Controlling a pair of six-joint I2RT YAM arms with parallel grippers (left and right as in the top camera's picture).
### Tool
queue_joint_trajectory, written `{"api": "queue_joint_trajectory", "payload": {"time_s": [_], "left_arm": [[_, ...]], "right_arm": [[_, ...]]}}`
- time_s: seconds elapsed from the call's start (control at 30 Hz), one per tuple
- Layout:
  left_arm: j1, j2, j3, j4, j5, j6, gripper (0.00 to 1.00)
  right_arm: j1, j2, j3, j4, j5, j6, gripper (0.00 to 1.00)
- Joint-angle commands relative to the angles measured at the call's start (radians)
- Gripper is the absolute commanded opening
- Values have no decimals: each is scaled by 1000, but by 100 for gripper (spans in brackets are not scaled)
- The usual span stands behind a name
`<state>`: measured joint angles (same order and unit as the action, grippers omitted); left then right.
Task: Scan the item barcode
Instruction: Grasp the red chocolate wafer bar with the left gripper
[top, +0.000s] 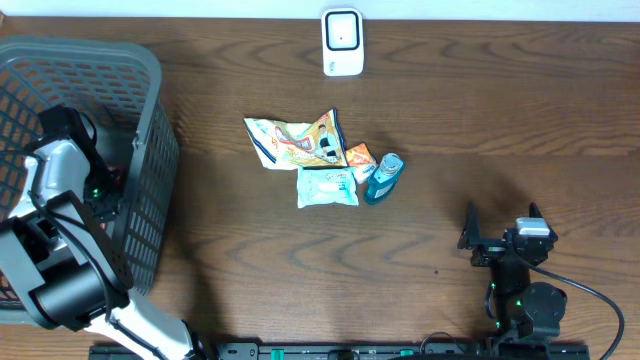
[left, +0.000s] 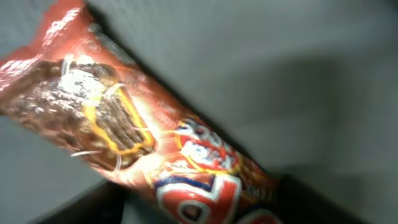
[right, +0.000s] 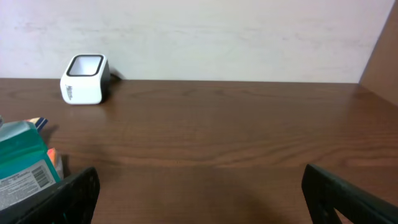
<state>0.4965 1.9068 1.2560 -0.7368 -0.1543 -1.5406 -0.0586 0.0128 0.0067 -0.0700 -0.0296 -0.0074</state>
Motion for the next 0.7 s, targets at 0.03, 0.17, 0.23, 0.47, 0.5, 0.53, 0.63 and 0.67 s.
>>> {"api": "queue_joint_trajectory", "payload": {"time_s": [0.03, 0.17, 0.23, 0.47, 0.5, 0.53, 0.63, 0.67], "left_arm": [[3, 113, -71, 13, 81, 87, 22], [3, 106, -66, 13, 102, 185, 7], [5, 91, -55, 13, 98, 252, 7], [21, -82, 14, -8, 95, 388, 7], [23, -126, 22, -10, 95, 401, 7], [24, -171, 28, -10, 95, 413, 7], [31, -322, 38, -10, 91, 423, 7], [31, -376, 38, -9, 91, 423, 7]], "right_arm": [[5, -2, -1, -4, 1, 14, 99], [5, -2, -1, -4, 1, 14, 99], [5, -2, -1, -4, 1, 14, 99], [5, -2, -1, -4, 1, 14, 99], [5, -2, -1, -4, 1, 14, 99], [5, -2, -1, -4, 1, 14, 99], [5, -2, -1, -4, 1, 14, 99], [5, -2, -1, -4, 1, 14, 99]]}}
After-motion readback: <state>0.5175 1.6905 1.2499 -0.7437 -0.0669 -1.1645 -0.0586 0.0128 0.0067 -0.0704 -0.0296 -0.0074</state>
